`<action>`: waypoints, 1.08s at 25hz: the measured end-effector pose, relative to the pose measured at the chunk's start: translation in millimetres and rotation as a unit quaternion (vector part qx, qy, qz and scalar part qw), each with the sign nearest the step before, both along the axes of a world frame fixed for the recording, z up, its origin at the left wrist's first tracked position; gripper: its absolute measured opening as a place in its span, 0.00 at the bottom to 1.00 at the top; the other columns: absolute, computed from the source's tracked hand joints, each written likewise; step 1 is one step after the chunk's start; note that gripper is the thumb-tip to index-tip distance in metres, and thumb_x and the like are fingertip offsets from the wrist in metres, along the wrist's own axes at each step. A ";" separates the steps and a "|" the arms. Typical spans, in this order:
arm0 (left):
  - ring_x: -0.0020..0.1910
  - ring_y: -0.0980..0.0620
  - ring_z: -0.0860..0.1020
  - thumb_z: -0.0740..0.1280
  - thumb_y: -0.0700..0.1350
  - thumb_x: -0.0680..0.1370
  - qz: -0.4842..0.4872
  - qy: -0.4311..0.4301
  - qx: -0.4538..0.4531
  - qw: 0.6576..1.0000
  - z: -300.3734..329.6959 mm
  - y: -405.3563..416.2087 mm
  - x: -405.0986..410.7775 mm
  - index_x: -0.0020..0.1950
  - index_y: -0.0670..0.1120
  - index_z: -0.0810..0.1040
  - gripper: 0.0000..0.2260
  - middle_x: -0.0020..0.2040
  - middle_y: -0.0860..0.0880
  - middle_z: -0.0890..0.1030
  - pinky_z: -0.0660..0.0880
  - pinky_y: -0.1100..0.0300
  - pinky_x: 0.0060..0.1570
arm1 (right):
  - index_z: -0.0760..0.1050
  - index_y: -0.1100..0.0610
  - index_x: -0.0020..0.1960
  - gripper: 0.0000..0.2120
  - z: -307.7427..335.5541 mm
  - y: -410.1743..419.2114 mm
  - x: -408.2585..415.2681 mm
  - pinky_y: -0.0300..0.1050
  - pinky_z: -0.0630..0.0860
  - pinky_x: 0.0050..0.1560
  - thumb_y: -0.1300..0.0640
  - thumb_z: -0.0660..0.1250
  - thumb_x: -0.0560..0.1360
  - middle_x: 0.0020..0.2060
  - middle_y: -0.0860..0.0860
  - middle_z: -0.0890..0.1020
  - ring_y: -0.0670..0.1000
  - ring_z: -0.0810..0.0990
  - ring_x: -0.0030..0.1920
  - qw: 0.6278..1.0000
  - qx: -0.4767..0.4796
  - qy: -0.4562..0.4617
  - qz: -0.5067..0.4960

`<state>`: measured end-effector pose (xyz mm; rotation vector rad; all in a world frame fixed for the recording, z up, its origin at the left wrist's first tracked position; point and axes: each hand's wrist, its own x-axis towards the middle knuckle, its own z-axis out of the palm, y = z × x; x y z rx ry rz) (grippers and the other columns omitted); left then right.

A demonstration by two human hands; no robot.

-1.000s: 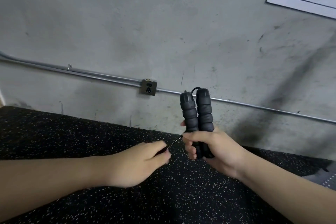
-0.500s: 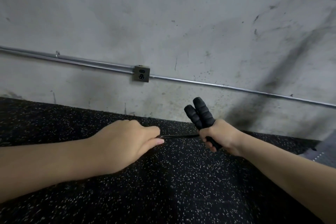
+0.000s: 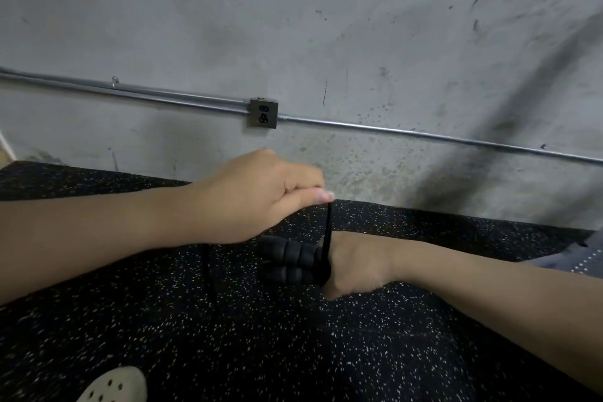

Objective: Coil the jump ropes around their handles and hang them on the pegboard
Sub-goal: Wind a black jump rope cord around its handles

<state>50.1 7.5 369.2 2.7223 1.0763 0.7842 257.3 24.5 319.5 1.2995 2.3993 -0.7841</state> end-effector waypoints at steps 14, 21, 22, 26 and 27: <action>0.33 0.67 0.76 0.65 0.40 0.82 -0.094 -0.248 -0.241 0.934 0.2 15.1 -25.9 0.39 0.58 0.81 0.16 0.35 0.64 0.79 0.72 0.66 0.34 | 0.71 0.57 0.34 0.14 99.2 -37.3 5.3 0.38 0.66 0.27 0.68 0.73 0.70 0.26 0.45 0.70 0.43 0.68 0.26 0.957 0.086 0.275 0.034; 0.30 0.58 0.70 0.54 0.58 0.84 0.029 -0.148 -0.100 0.984 3.9 6.8 -2.9 0.40 0.53 0.72 0.17 0.29 0.57 0.70 0.66 0.66 0.33 | 0.78 0.63 0.47 0.07 91.0 -13.5 15.4 0.45 0.65 0.29 0.68 0.71 0.70 0.25 0.57 0.70 0.52 0.67 0.26 0.828 -0.031 0.536 -0.160; 0.31 0.56 0.71 0.53 0.59 0.84 0.043 -0.106 -0.073 0.991 5.2 7.4 -0.1 0.41 0.54 0.71 0.17 0.30 0.56 0.72 0.69 0.62 0.34 | 0.77 0.62 0.48 0.08 88.1 -9.3 15.8 0.44 0.63 0.29 0.70 0.71 0.71 0.26 0.56 0.70 0.51 0.67 0.26 0.810 -0.053 0.552 -0.188; 0.34 0.49 0.74 0.50 0.57 0.84 0.087 -0.017 -0.078 0.993 9.9 5.5 17.4 0.45 0.50 0.71 0.17 0.33 0.51 0.74 0.73 0.48 0.39 | 0.75 0.63 0.51 0.10 73.2 4.2 18.2 0.43 0.63 0.30 0.69 0.70 0.71 0.28 0.55 0.70 0.51 0.67 0.26 0.787 -0.080 0.563 -0.240; 0.33 0.50 0.73 0.52 0.55 0.85 0.089 -0.027 -0.104 0.990 10.3 5.2 20.3 0.45 0.48 0.72 0.16 0.33 0.52 0.74 0.72 0.49 0.38 | 0.75 0.63 0.50 0.09 68.9 7.3 18.7 0.43 0.63 0.29 0.70 0.70 0.72 0.28 0.55 0.69 0.51 0.67 0.26 0.788 -0.074 0.563 -0.240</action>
